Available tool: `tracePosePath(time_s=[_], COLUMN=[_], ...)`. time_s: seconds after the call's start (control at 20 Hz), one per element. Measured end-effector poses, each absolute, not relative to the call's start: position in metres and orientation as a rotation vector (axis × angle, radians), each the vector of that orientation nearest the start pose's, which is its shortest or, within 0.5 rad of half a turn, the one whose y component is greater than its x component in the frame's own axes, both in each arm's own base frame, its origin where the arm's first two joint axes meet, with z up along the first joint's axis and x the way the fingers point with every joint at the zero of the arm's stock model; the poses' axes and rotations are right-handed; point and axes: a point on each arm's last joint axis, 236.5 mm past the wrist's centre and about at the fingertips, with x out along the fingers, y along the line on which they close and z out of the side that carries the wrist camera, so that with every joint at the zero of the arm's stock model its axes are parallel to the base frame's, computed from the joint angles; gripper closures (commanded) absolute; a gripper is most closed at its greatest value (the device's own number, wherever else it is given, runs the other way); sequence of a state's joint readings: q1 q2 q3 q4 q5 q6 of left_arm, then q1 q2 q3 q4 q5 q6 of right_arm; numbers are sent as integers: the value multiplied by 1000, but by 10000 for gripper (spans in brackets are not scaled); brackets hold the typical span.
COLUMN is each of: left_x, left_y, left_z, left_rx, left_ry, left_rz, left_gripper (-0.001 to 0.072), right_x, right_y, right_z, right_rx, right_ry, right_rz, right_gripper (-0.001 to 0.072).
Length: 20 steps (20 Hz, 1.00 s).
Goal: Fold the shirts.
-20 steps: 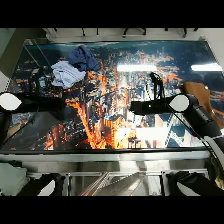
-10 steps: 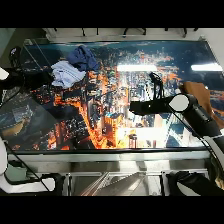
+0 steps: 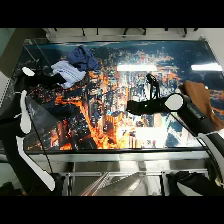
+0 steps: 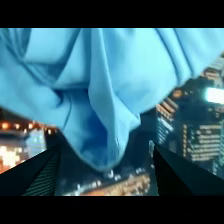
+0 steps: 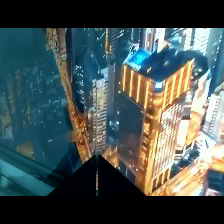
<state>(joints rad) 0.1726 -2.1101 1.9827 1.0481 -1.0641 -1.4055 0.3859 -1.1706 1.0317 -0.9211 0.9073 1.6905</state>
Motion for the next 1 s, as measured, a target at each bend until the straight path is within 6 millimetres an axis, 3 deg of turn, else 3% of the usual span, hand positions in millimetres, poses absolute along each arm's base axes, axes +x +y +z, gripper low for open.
tracePosePath(time_s=[0.05, 0.1, 0.15, 0.3, 0.4, 0.55, 0.65, 0.8, 1.0], left_x=[609, 613, 616, 620, 618, 606, 592, 555, 476], left_y=[-3, -6, -9, -14, -14, -11, -10, -21, -75], left_z=[-76, -84, -89, -94, -83, -43, -6, 48, 98], left_rx=[-446, -451, -457, -468, -451, -381, -330, -287, -233], left_ry=[1095, 1092, 1085, 1068, 1065, 1068, 1067, 1072, 1091], left_rz=[-195, -196, -194, -191, -198, -219, -232, -255, -337], left_gripper=[115, 289, 665, 695, 695, 695, 695, 695, 695], right_x=[335, 334, 334, 334, 334, 333, 330, 325, 316], right_y=[260, 262, 263, 265, 266, 267, 267, 265, 256], right_z=[62, 61, 60, 60, 59, 59, 58, 62, 87], right_rx=[544, 551, 556, 557, 559, 561, 559, 543, 492], right_ry=[1172, 1178, 1181, 1182, 1183, 1189, 1199, 1203, 1150], right_rz=[530, 532, 533, 543, 545, 551, 554, 571, 626], right_gripper=[687, 687, 686, 687, 686, 686, 686, 687, 687])
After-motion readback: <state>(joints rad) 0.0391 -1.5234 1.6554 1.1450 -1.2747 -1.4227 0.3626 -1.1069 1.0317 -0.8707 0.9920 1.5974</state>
